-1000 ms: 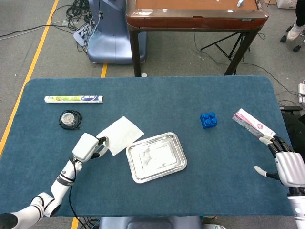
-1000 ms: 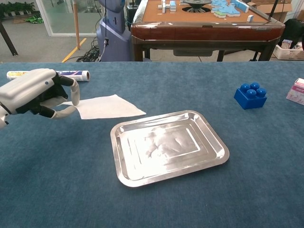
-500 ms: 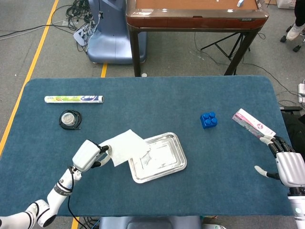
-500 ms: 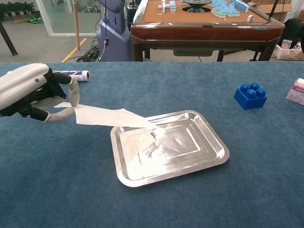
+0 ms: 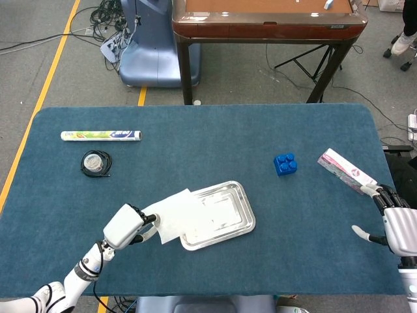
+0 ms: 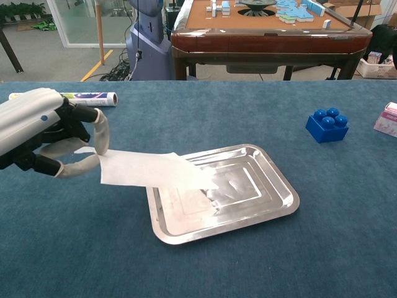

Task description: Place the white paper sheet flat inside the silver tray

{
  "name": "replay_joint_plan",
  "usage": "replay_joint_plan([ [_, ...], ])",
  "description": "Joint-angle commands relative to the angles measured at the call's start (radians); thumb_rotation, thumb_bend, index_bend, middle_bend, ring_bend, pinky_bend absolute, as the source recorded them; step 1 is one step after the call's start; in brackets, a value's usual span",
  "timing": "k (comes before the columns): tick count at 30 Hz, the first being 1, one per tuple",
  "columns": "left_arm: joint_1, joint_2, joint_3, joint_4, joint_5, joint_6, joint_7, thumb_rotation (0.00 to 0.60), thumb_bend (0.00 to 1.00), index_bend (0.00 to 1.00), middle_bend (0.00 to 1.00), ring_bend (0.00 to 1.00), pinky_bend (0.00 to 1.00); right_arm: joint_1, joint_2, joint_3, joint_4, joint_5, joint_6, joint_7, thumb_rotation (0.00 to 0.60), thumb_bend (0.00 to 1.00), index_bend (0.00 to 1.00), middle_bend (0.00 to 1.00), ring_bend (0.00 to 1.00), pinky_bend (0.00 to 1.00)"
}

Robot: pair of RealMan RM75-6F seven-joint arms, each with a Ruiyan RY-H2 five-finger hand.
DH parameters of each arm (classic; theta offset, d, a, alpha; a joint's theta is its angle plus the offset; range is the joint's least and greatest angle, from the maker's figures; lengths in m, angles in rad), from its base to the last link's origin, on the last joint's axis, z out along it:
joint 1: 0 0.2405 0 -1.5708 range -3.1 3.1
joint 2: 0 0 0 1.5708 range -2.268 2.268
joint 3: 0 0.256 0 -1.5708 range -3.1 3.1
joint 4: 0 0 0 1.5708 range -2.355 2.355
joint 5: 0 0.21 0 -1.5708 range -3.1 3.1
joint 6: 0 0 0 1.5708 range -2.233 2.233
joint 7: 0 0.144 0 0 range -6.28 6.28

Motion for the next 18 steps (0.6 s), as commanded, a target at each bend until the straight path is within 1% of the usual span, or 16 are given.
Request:
replay_joint_plan([
  [1, 0.0, -0.003, 0.005, 0.014, 0.013, 0.008, -0.016, 0.6, 0.42, 0.67, 1.0, 1.0, 1.0, -0.002, 0.003, 0.003, 0.0, 0.003, 0.005, 0.005, 0.6, 0.0, 0.23, 0.22, 0.13, 0.29],
  [12, -0.012, -0.03, 0.022, 0.048, 0.058, 0.0, -0.034, 0.6, 0.42, 0.67, 1.0, 1.0, 1.0, -0.022, 0.022, 0.013, -0.006, 0.009, 0.038, 0.04, 0.6, 0.0, 0.23, 0.22, 0.13, 0.29],
  [18, -0.013, -0.045, 0.027, 0.057, 0.062, -0.011, -0.025, 0.6, 0.42, 0.67, 1.0, 1.0, 1.0, -0.025, 0.028, 0.014, -0.006, 0.007, 0.041, 0.055, 0.6, 0.0, 0.23, 0.22, 0.13, 0.29],
])
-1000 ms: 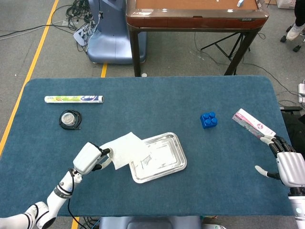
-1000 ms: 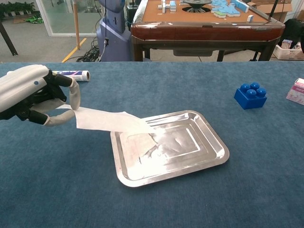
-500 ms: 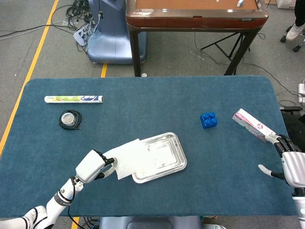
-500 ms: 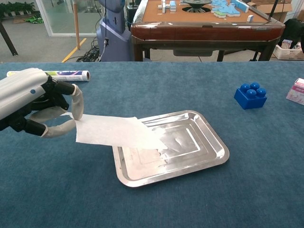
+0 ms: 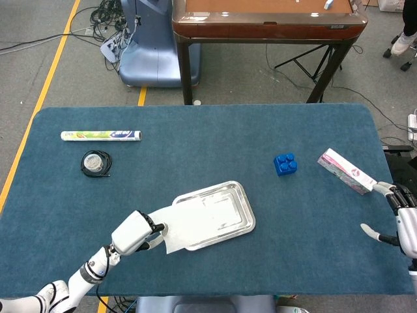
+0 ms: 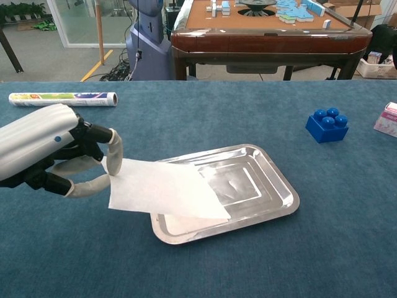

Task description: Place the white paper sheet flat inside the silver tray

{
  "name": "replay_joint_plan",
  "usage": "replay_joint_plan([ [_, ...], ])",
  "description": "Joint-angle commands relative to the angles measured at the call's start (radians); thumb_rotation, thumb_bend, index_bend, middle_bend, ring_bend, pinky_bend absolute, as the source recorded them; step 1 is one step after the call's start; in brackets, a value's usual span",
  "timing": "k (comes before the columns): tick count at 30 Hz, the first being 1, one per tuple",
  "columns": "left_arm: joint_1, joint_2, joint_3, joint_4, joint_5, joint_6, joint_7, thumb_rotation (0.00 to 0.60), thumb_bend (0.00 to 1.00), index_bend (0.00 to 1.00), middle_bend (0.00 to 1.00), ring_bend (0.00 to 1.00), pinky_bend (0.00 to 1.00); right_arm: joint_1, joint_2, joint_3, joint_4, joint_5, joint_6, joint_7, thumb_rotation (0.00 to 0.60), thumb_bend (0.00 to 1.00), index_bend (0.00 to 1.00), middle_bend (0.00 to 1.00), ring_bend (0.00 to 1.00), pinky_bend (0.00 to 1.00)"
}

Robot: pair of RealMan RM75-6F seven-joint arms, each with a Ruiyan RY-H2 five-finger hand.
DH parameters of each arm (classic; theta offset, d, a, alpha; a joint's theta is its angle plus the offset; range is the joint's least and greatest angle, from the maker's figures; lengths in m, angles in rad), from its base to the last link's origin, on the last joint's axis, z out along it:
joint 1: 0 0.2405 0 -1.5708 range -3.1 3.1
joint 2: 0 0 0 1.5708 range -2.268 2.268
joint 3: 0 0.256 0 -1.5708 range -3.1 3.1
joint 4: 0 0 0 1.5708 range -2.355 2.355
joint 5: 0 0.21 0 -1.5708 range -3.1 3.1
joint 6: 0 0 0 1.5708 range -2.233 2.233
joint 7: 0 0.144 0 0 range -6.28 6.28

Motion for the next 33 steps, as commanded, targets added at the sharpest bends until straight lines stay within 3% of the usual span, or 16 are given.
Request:
replay_joint_plan([
  [1, 0.001, -0.007, 0.003, 0.005, 0.001, -0.004, 0.002, 0.6, 0.42, 0.67, 1.0, 1.0, 1.0, -0.001, 0.002, 0.0, 0.0, -0.001, 0.0, 0.003, 0.6, 0.0, 0.23, 0.22, 0.13, 0.29],
  [33, -0.066, -0.098, -0.025, 0.069, -0.035, -0.141, 0.051, 0.6, 0.42, 0.66, 1.0, 1.0, 1.0, -0.035, 0.023, 0.015, 0.003, -0.017, 0.068, 0.076, 0.6, 0.0, 0.23, 0.23, 0.13, 0.29],
])
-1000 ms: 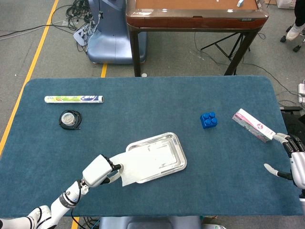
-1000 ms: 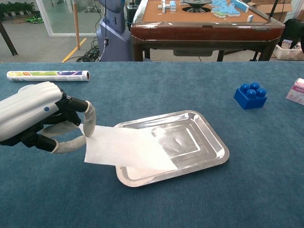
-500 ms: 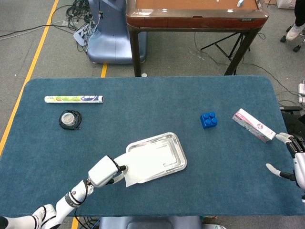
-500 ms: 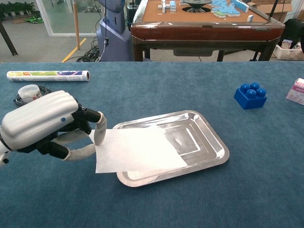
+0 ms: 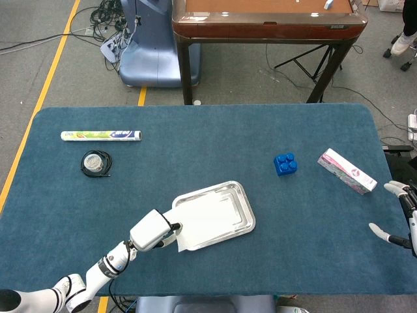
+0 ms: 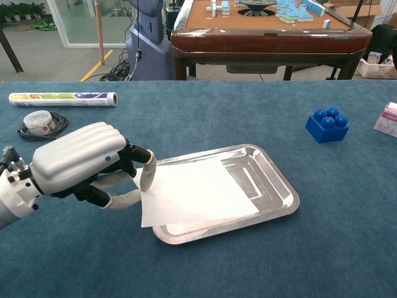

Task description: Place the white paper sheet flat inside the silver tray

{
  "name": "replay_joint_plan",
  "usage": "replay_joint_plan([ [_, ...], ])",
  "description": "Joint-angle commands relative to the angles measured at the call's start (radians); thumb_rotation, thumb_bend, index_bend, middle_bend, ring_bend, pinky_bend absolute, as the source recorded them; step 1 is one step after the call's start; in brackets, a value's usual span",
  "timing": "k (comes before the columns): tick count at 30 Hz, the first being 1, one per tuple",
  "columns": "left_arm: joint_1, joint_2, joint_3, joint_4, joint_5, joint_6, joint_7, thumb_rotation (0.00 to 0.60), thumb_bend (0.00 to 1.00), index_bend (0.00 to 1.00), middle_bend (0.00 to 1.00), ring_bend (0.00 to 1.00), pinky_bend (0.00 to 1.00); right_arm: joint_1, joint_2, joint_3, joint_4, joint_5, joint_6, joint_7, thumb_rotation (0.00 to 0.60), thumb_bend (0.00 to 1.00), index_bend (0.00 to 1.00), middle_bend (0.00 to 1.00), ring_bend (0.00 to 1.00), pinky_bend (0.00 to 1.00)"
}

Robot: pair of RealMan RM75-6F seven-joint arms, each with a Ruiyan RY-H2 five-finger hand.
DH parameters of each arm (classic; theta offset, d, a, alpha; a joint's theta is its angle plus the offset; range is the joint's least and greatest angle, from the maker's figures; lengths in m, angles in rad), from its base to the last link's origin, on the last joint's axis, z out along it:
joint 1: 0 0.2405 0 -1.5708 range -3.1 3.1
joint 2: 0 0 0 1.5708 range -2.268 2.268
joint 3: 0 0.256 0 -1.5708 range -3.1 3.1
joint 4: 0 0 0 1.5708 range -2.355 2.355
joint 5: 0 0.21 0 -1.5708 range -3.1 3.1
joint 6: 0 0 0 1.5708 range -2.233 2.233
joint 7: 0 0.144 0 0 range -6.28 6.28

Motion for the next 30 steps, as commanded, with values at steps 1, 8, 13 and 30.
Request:
replay_joint_plan([
  [1, -0.006, -0.011, -0.002, 0.015, -0.001, -0.003, -0.002, 0.6, 0.42, 0.65, 1.0, 1.0, 1.0, -0.002, 0.002, 0.001, 0.001, -0.001, 0.003, 0.004, 0.6, 0.0, 0.23, 0.23, 0.13, 0.29],
  [8, -0.026, -0.046, -0.006, 0.075, 0.011, 0.002, 0.003, 0.6, 0.41, 0.64, 1.0, 1.0, 1.0, -0.004, 0.004, 0.003, 0.001, 0.0, 0.003, 0.011, 0.6, 0.0, 0.23, 0.23, 0.13, 0.29],
  [13, -0.038, -0.061, -0.009, 0.095, 0.012, 0.004, 0.001, 0.6, 0.41, 0.63, 1.0, 1.0, 1.0, -0.006, 0.005, 0.004, 0.002, 0.0, 0.005, 0.016, 0.6, 0.0, 0.23, 0.23, 0.13, 0.29],
  [30, -0.065, -0.101, -0.03, 0.088, -0.025, -0.046, 0.094, 0.6, 0.38, 0.53, 1.0, 0.99, 1.0, -0.013, 0.009, 0.012, 0.01, 0.0, 0.018, 0.042, 0.6, 0.0, 0.23, 0.23, 0.13, 0.29],
])
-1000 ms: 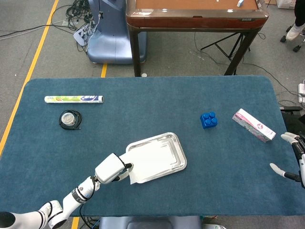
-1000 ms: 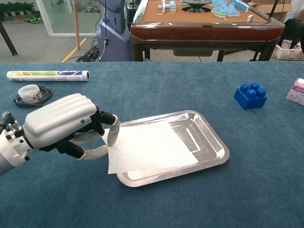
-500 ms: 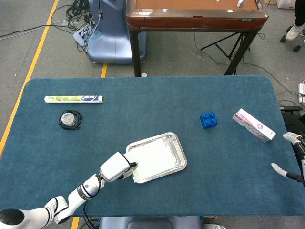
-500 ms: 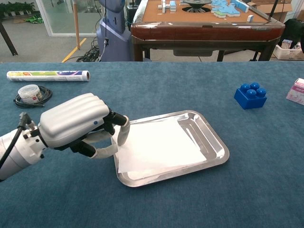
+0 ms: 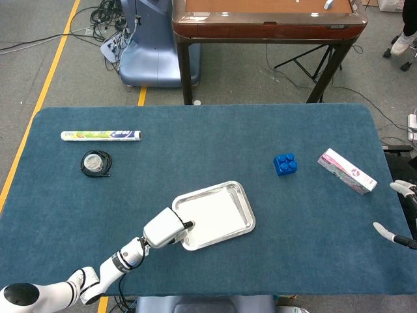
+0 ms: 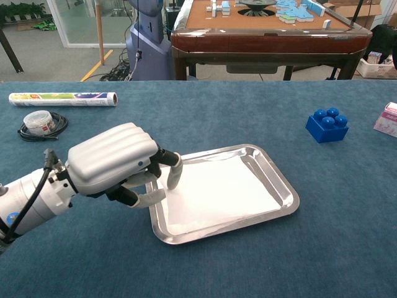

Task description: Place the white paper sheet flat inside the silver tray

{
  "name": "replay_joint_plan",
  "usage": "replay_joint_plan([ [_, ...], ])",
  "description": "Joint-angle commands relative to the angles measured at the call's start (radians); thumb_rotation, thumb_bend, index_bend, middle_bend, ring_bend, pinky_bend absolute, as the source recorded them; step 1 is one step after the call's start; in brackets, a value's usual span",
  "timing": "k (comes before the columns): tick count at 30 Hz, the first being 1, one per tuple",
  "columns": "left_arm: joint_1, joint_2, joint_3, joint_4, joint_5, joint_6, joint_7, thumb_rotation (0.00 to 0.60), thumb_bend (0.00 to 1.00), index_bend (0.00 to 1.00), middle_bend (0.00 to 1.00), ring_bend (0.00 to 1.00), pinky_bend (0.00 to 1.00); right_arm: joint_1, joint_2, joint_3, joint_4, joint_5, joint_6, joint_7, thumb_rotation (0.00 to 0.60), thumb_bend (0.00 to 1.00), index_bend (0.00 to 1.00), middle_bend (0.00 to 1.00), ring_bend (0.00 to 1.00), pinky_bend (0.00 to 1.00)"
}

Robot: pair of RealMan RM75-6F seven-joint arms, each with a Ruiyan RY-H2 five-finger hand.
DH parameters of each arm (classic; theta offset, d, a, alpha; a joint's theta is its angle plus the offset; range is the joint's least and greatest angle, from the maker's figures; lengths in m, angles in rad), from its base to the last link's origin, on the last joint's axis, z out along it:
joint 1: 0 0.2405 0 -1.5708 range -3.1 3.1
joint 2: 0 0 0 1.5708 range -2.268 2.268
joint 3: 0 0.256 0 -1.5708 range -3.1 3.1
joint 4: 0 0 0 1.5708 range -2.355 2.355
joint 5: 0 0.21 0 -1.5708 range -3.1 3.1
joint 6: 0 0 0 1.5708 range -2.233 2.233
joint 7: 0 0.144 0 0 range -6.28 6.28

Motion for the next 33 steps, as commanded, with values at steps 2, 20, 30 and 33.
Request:
replay_joint_plan([
  [2, -0.001, -0.011, -0.014, -0.011, -0.027, -0.022, 0.027, 0.6, 0.36, 0.51, 1.0, 0.99, 1.0, -0.001, 0.001, 0.001, 0.002, 0.0, 0.002, 0.004, 0.6, 0.0, 0.23, 0.23, 0.13, 0.29],
  [20, -0.005, -0.029, -0.037, -0.058, -0.087, -0.08, 0.138, 0.6, 0.24, 0.43, 1.0, 0.99, 1.0, -0.009, -0.001, 0.011, 0.007, 0.01, 0.015, 0.017, 0.6, 0.0, 0.23, 0.24, 0.13, 0.29],
  [30, -0.014, -0.047, -0.052, -0.075, -0.101, -0.093, 0.18, 0.6, 0.19, 0.44, 1.0, 0.99, 1.0, -0.017, 0.0, 0.021, 0.011, 0.019, 0.03, 0.038, 0.6, 0.0, 0.23, 0.24, 0.13, 0.29],
  [33, -0.021, -0.057, -0.059, -0.073, -0.101, -0.095, 0.195, 0.6, 0.18, 0.46, 1.0, 0.99, 1.0, -0.02, -0.001, 0.026, 0.013, 0.025, 0.035, 0.04, 0.6, 0.0, 0.23, 0.24, 0.13, 0.29],
])
